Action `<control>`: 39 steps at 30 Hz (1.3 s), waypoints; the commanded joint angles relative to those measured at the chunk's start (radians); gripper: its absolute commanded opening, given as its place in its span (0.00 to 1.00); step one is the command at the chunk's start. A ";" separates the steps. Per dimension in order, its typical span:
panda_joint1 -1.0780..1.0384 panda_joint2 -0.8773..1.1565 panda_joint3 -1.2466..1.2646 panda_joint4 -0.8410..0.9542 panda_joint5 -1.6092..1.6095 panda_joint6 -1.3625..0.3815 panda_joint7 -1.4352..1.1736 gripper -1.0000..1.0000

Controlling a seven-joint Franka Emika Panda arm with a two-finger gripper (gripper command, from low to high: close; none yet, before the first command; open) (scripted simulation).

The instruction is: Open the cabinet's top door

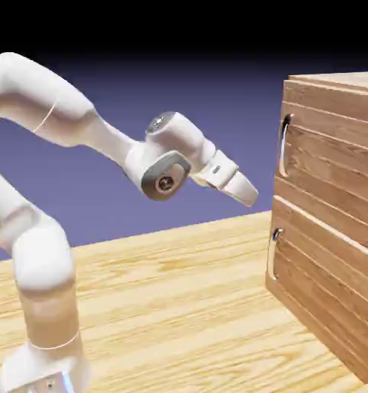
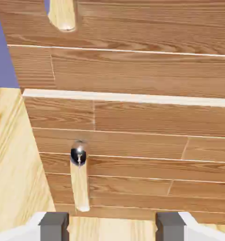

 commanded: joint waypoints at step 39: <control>1.025 1.414 -1.149 0.213 1.588 -0.403 -0.610 0.50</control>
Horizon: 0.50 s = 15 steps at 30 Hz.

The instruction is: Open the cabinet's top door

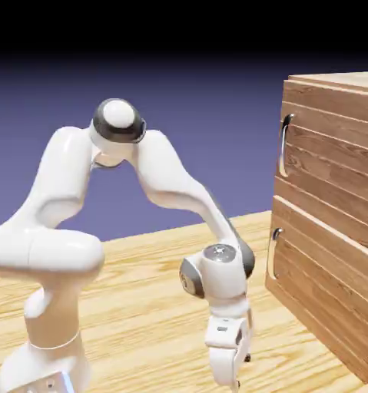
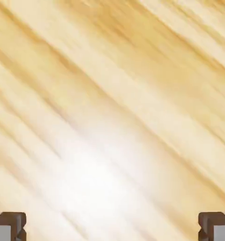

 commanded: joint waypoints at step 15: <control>0.394 0.544 -0.442 0.082 0.611 -0.155 -0.235 0.50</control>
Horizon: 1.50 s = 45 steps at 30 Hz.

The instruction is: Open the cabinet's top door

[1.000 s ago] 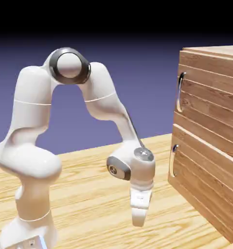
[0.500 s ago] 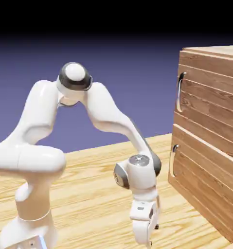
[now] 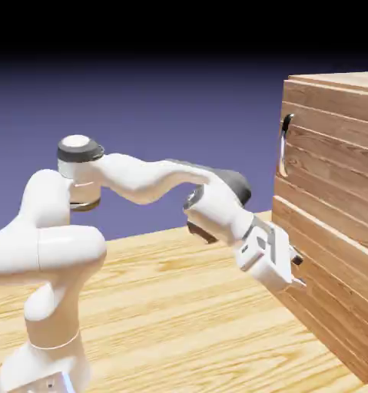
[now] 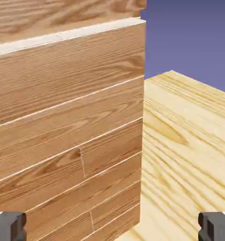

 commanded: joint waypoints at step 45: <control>0.003 0.088 -0.515 -0.431 0.287 -1.312 -0.504 0.00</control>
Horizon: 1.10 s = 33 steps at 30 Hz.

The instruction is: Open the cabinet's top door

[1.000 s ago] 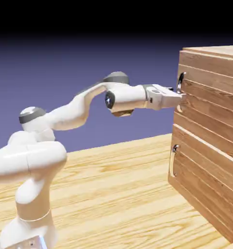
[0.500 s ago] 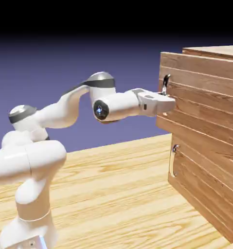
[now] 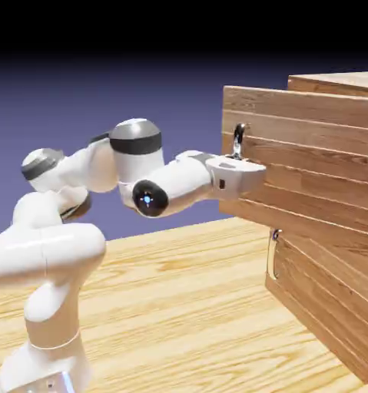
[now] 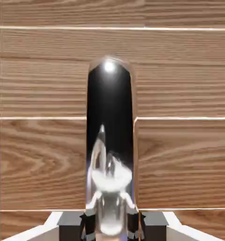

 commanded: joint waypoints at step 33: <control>-0.048 -0.946 -0.433 0.328 -1.080 -0.232 -0.722 0.00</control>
